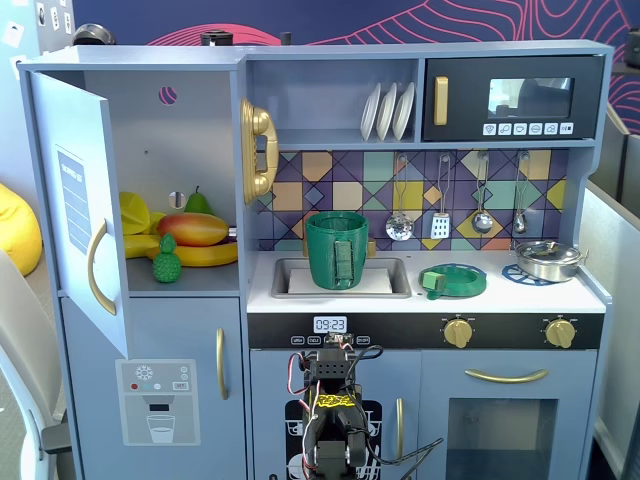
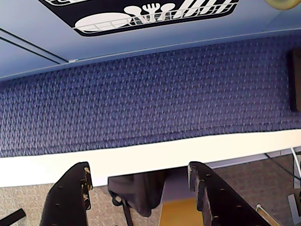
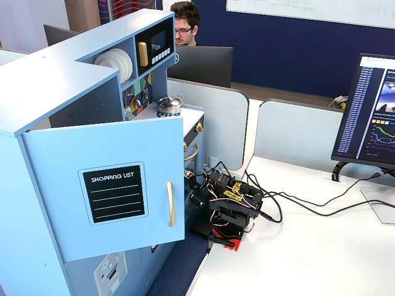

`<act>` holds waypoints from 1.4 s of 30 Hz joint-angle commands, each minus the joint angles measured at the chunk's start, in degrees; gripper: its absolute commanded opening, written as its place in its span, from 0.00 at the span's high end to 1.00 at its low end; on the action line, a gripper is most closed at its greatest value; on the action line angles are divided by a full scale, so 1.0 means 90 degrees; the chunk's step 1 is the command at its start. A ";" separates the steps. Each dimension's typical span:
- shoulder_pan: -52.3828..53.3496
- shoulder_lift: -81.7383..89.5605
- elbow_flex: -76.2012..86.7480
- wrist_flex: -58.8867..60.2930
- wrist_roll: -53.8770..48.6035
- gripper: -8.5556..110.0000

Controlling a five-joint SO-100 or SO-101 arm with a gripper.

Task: Pick up the green pineapple from the left cabinet and place it in the green recipient

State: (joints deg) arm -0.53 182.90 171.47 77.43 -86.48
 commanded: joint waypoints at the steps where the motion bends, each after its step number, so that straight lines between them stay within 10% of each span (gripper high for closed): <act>1: -0.0068 -0.0088 0.0029 0.1152 -0.0029 0.77; 19: -0.0879 -0.0098 0.0029 0.1045 -0.0293 0.70; 42: -0.5137 -0.3711 -0.4199 -0.6543 -0.1660 0.60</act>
State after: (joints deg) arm -44.74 156.53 145.81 26.72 -99.58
